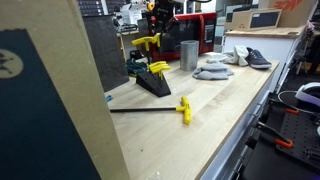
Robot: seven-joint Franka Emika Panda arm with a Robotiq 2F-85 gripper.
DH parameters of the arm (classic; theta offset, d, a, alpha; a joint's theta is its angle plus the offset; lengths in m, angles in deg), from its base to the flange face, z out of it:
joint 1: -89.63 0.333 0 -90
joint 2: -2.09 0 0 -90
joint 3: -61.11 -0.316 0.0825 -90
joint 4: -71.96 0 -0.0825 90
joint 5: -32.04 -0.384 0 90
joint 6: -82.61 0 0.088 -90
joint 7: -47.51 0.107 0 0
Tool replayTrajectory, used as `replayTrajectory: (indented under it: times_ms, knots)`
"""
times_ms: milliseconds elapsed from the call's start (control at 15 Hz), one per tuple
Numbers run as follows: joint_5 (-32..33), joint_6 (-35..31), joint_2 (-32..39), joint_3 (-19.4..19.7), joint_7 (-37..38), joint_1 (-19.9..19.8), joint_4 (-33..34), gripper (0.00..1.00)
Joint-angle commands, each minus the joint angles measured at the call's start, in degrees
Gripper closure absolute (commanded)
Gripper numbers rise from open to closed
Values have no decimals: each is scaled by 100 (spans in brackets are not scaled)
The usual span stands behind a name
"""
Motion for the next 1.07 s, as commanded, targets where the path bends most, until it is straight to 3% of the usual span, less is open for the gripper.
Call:
replayTrajectory:
  times_ms: [0, 533, 1000]
  knots:
    - [127, -498, -138, 25, 514, 118, -181, 94]
    - [563, -1129, -398, -25, 1878, 304, -439, 94]
    - [2180, -1099, -616, -31, 4015, 330, -605, 94]
